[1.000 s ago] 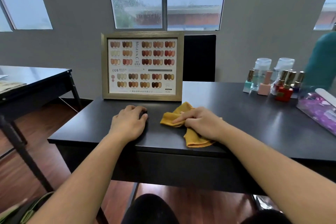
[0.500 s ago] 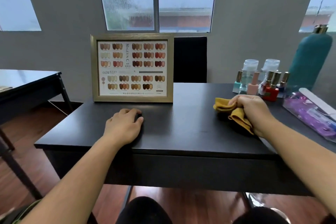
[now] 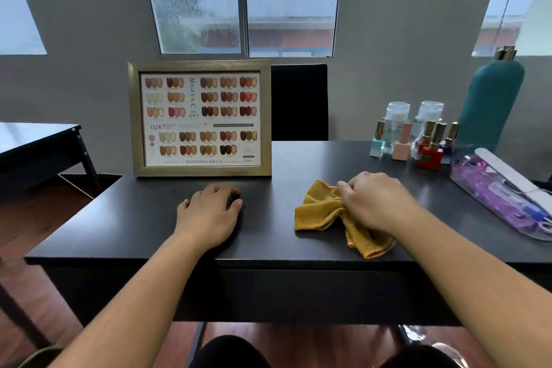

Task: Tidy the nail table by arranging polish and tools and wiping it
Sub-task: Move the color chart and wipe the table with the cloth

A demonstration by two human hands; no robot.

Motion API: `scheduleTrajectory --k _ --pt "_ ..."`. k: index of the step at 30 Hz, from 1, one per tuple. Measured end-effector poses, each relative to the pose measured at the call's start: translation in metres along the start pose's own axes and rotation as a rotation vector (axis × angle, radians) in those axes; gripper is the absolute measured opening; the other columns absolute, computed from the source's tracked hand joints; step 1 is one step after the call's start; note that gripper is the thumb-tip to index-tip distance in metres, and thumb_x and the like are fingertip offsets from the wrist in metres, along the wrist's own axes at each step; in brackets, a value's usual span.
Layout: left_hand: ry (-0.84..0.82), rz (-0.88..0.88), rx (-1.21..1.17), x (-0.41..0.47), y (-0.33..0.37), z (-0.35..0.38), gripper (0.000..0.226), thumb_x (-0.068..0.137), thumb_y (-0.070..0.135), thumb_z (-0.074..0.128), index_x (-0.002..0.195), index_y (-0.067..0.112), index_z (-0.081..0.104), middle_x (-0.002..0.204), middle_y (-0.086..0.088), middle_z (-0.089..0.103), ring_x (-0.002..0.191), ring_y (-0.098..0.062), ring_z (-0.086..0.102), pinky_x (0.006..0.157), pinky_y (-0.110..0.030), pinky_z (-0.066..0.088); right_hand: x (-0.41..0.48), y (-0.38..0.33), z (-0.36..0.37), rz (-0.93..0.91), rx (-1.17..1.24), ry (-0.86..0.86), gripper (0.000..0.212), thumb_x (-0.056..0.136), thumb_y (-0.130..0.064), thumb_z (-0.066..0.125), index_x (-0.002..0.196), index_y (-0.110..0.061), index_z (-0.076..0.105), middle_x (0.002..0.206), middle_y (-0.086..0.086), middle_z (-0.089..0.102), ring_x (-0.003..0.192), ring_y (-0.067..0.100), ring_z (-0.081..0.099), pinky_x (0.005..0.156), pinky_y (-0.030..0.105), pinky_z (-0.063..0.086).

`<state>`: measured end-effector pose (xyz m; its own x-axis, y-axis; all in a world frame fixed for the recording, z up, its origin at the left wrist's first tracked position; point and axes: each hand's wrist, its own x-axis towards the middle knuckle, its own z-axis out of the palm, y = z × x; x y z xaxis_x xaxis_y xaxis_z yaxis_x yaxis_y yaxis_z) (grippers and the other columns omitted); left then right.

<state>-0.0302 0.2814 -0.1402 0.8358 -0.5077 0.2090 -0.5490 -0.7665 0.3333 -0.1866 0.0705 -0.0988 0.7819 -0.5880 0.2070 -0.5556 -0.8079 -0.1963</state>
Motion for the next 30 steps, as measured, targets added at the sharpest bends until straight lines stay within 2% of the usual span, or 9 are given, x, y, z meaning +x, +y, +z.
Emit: scheduleTrajectory --k 4,8,10,13,17,24,26,28,30 --pt "0.009 0.001 -0.014 -0.001 -0.001 0.001 0.037 0.094 0.045 0.035 0.129 0.037 0.047 0.139 0.005 0.045 0.13 -0.02 0.039 0.11 -0.046 0.025 0.023 -0.02 0.001 -0.064 0.038 -0.177 0.035 0.097 -0.034 0.035 0.111 -0.015 0.061 0.124 0.01 0.059 0.111 0.03 0.054 0.091 0.036 0.045" --pt "0.013 -0.002 -0.012 -0.001 -0.002 0.002 0.037 0.094 0.046 0.035 0.128 0.038 0.046 0.139 0.006 0.045 0.13 -0.02 0.038 0.109 -0.046 0.024 0.023 -0.022 0.01 -0.069 0.334 -0.147 0.02 0.094 -0.03 0.042 0.095 -0.021 0.06 0.109 0.007 0.063 0.089 0.019 0.056 0.071 0.028 0.041" --pt "0.017 0.005 -0.01 -0.001 -0.002 0.003 0.037 0.094 0.046 0.036 0.129 0.037 0.046 0.139 0.006 0.045 0.13 -0.02 0.038 0.11 -0.046 0.024 0.019 -0.025 0.02 0.044 0.219 -0.02 0.041 0.094 -0.045 0.035 0.111 -0.016 0.058 0.119 0.012 0.061 0.104 0.026 0.056 0.083 0.034 0.04" --pt "0.018 0.01 -0.002 -0.002 -0.001 0.003 0.038 0.094 0.046 0.035 0.13 0.036 0.044 0.14 0.006 0.044 0.131 -0.02 0.037 0.11 -0.047 0.022 0.02 -0.041 0.032 0.205 -0.024 -0.181 0.09 0.085 -0.073 0.02 0.146 -0.006 0.028 0.152 0.02 0.029 0.141 0.037 0.025 0.112 0.051 0.017" --pt "0.02 0.011 -0.003 -0.003 -0.001 0.004 0.039 0.094 0.046 0.035 0.13 0.036 0.043 0.14 0.006 0.043 0.132 -0.019 0.036 0.111 -0.046 0.021 0.04 -0.05 0.032 0.214 -0.004 -0.301 0.108 0.077 -0.083 0.024 0.152 -0.007 0.006 0.16 0.018 0.001 0.147 0.036 -0.001 0.117 0.052 0.0" --pt "0.035 0.009 -0.005 -0.003 -0.002 0.004 0.039 0.093 0.048 0.036 0.13 0.035 0.043 0.14 0.008 0.043 0.132 -0.018 0.037 0.111 -0.044 0.022 0.041 -0.04 0.037 -0.318 0.067 -0.369 0.054 0.096 -0.053 0.031 0.147 -0.041 0.021 0.161 -0.003 0.005 0.148 0.02 0.001 0.118 0.048 0.0" --pt "0.032 0.008 -0.009 -0.003 -0.003 0.005 0.039 0.093 0.048 0.036 0.129 0.036 0.043 0.14 0.008 0.043 0.132 -0.018 0.036 0.111 -0.044 0.022 0.034 -0.027 0.035 -0.402 0.218 -0.348 0.041 0.098 -0.034 0.039 0.137 -0.045 0.041 0.155 -0.007 0.03 0.14 0.009 0.03 0.116 0.032 0.021" --pt "0.031 0.009 -0.008 -0.003 -0.003 0.005 0.04 0.093 0.049 0.036 0.13 0.036 0.043 0.14 0.009 0.043 0.132 -0.017 0.036 0.111 -0.044 0.022 0.027 -0.012 0.03 -0.38 0.378 -0.314 0.039 0.093 -0.018 0.046 0.116 -0.047 0.058 0.12 -0.004 0.063 0.085 -0.003 0.059 0.079 0.013 0.044" --pt "0.032 0.011 -0.003 -0.002 -0.003 0.005 0.04 0.093 0.05 0.036 0.13 0.036 0.043 0.14 0.009 0.043 0.132 -0.017 0.037 0.111 -0.044 0.023 0.031 0.004 0.026 -0.32 0.419 -0.242 0.043 0.088 -0.009 0.048 0.111 -0.043 0.06 0.106 0.001 0.068 0.072 0.008 0.058 0.07 0.021 0.046"
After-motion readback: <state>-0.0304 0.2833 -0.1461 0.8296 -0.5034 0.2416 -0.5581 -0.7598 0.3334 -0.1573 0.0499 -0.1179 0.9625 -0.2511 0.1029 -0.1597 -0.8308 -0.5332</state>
